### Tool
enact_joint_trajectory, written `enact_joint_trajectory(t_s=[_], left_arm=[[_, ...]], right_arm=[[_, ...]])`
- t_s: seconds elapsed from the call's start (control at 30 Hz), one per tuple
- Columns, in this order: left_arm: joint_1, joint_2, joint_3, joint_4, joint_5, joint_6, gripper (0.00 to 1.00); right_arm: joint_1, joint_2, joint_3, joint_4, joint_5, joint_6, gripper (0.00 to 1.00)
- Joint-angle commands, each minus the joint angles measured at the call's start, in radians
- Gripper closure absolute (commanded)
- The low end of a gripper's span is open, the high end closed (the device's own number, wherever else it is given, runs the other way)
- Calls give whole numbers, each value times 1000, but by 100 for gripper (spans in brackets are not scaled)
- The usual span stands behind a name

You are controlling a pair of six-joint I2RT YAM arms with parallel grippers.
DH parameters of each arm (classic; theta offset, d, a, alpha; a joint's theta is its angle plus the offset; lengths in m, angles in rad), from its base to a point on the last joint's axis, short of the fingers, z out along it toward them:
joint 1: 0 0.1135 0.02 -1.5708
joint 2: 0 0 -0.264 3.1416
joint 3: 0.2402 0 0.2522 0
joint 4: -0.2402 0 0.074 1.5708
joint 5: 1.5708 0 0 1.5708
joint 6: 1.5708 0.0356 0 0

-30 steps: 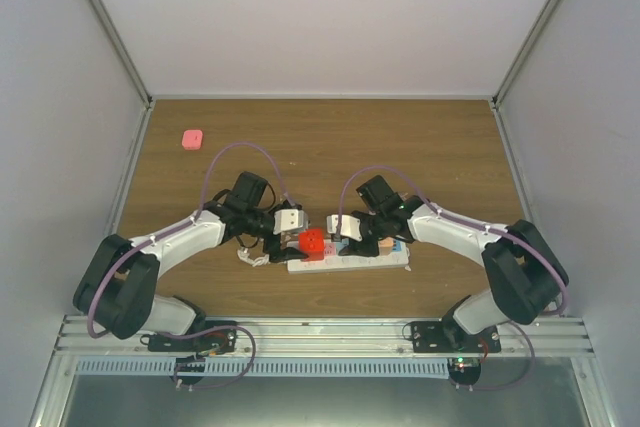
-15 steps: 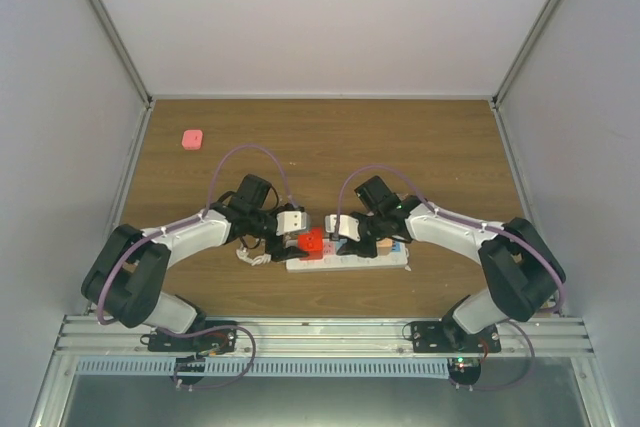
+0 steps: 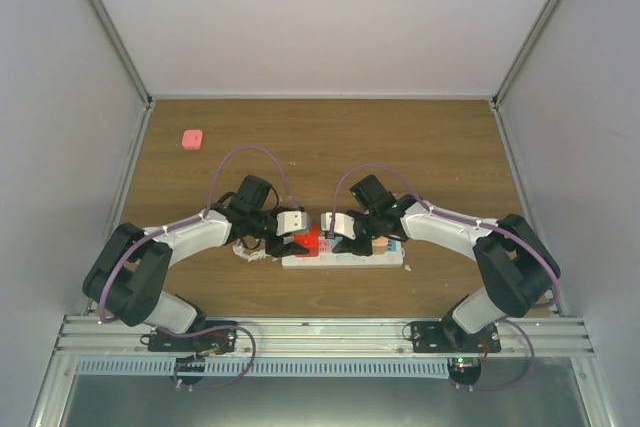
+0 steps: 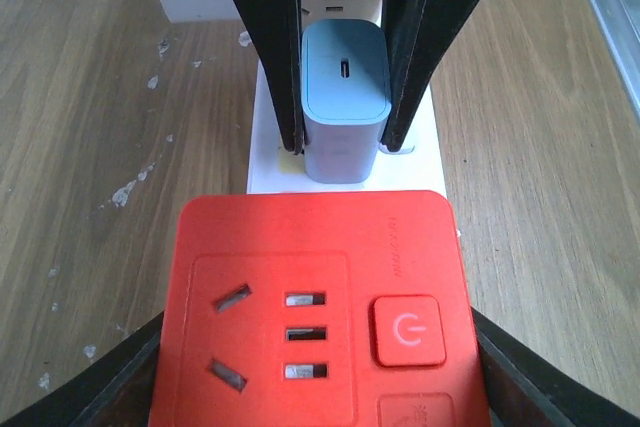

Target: Pull the plug off the socket

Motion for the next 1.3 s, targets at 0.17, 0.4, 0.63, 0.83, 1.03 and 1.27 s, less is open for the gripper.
enact_joint_trajectory(t_s=[0.17, 0.4, 0.63, 0.83, 1.03, 1.27], left_arm=[[-2, -76, -4, 68, 38, 5, 61], [6, -79, 32, 67, 80, -44, 68], [69, -51, 71, 48, 195, -85, 72], [80, -59, 69, 42, 222, -69, 73], [80, -127, 22, 78, 179, -8, 73], [78, -170, -17, 108, 137, 27, 75]], right_arm=[[27, 76, -16, 39, 98, -1, 88], [27, 93, -15, 44, 131, 7, 91], [27, 102, -16, 48, 151, 11, 92], [27, 114, -14, 43, 156, 12, 93], [26, 123, -11, 41, 163, 16, 93], [27, 136, -6, 39, 172, 21, 93]])
